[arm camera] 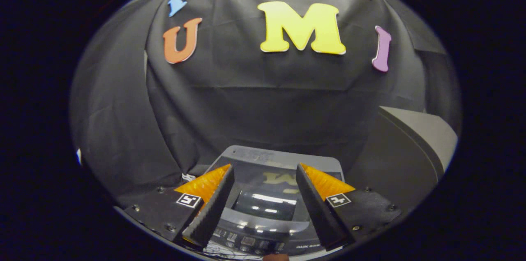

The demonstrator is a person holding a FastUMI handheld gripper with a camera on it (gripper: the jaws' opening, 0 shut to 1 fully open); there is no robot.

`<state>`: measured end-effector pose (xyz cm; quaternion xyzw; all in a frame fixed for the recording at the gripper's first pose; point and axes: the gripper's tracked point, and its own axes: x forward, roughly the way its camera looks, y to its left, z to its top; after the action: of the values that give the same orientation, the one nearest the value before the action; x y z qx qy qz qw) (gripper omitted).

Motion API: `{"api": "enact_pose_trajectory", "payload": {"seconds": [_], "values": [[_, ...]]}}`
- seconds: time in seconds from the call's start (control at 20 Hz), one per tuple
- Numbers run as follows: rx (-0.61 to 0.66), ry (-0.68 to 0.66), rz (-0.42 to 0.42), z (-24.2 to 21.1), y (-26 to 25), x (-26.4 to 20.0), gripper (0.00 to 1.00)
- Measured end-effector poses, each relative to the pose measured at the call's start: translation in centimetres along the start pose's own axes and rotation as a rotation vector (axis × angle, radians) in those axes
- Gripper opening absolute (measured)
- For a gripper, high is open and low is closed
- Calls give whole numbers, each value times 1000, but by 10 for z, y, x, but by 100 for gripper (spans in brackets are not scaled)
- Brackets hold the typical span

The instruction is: Put the clothes into the washing machine and then close the washing machine lid.

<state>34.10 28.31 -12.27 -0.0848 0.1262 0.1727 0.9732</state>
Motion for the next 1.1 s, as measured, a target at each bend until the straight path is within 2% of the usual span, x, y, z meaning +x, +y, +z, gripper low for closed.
{"api": "enact_pose_trajectory", "payload": {"seconds": [0.3,0.65,0.8,1.1], "values": [[-44,-133,1,7,-19,-140,96],[-33,-252,-99,23,-78,-294,96],[34,-271,-177,25,-110,-337,96],[89,-295,-211,12,-142,-393,96]]}}
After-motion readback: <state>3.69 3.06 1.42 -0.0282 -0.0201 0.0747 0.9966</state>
